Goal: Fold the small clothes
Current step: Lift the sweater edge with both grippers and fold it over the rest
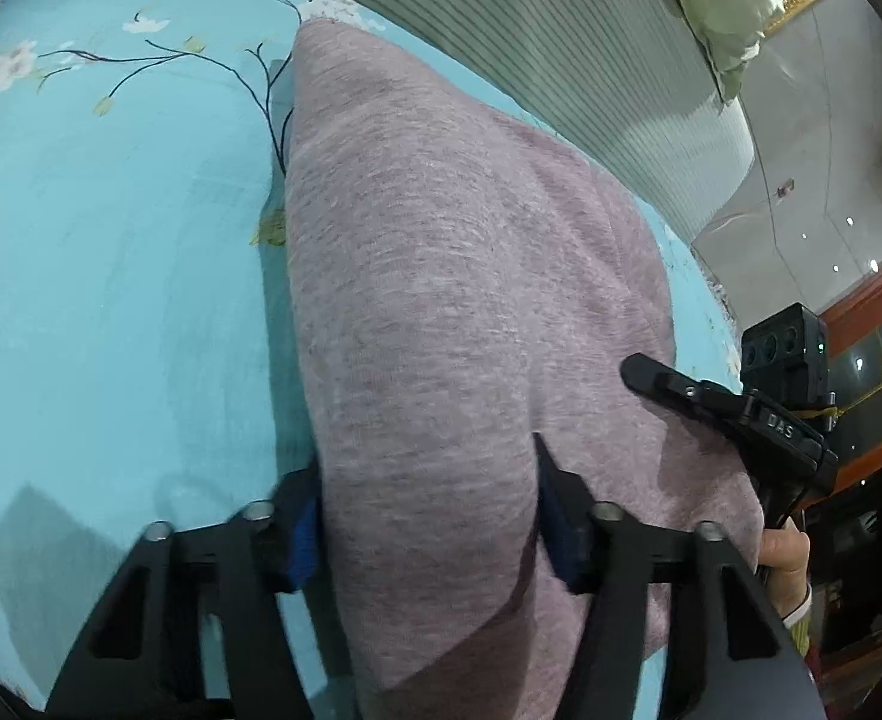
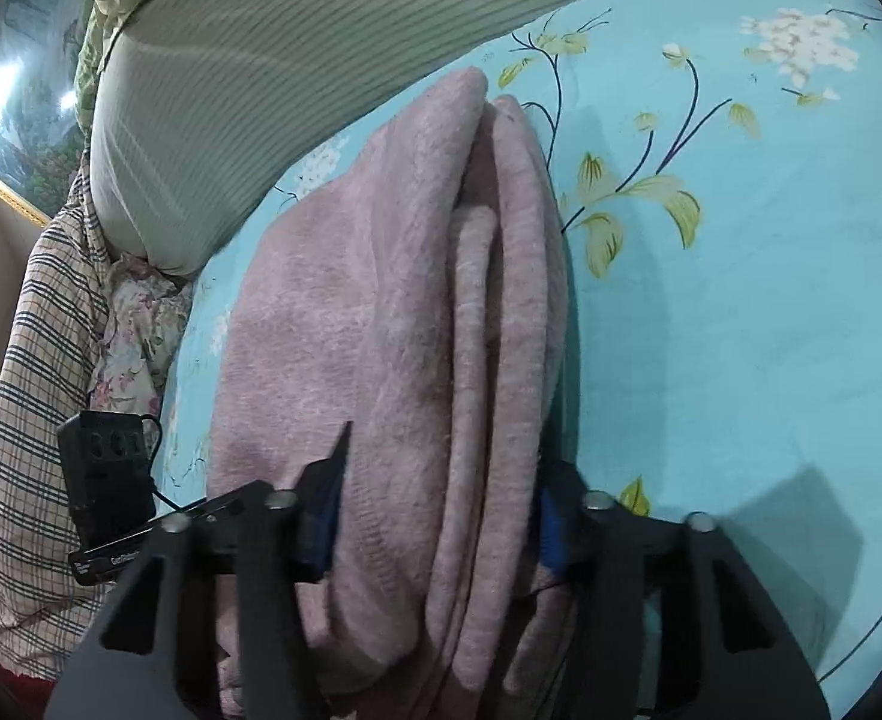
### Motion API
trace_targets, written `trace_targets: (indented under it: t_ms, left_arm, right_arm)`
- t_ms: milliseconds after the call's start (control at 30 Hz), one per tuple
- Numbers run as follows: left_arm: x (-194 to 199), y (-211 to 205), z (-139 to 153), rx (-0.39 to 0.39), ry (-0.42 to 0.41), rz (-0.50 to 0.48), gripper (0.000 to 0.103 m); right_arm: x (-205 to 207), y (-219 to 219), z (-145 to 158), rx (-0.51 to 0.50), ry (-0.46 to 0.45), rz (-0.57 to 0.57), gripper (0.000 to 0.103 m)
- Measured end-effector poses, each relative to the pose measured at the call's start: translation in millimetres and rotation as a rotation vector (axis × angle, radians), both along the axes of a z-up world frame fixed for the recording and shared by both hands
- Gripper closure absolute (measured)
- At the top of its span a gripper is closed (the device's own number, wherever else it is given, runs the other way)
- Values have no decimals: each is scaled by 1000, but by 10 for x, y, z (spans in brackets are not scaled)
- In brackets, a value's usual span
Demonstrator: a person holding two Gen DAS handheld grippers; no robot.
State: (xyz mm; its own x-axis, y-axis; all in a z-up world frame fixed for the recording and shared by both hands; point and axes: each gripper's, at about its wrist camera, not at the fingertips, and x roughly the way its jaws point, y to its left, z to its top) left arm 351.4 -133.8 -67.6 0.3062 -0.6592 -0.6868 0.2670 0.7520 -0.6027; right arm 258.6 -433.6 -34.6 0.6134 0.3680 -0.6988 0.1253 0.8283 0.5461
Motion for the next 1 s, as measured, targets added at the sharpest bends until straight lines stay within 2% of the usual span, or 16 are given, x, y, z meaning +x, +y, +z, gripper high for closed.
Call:
trace_targets:
  t_ms: [67, 267, 467, 633, 800, 933, 1000]
  left_arm:
    - [-13, 13, 15, -14, -13, 3, 56]
    - [-192, 158, 263, -51, -69, 18, 62]
    - [-633, 786, 627, -24, -154, 72, 62]
    - [-971, 1389, 767, 50, -193, 146, 62]
    - [-1196, 1792, 695, 85, -185, 212, 62]
    - [-1248, 1963, 457, 82, -131, 246, 60]
    - [-1270, 1990, 331, 92, -112, 255, 56]
  right_arm:
    - [-40, 65, 69, -11, -14, -7, 65]
    - [-130, 403, 317, 13, -86, 19, 69]
    - [-140, 1122, 370, 45, -139, 137, 70]
    - [-15, 1707, 245, 79, -145, 240, 70]
    - [56, 2052, 15, 80, -100, 286, 70]
    - [52, 2095, -105, 68, -70, 272, 68]
    - [24, 2074, -139, 58, -53, 261, 64]
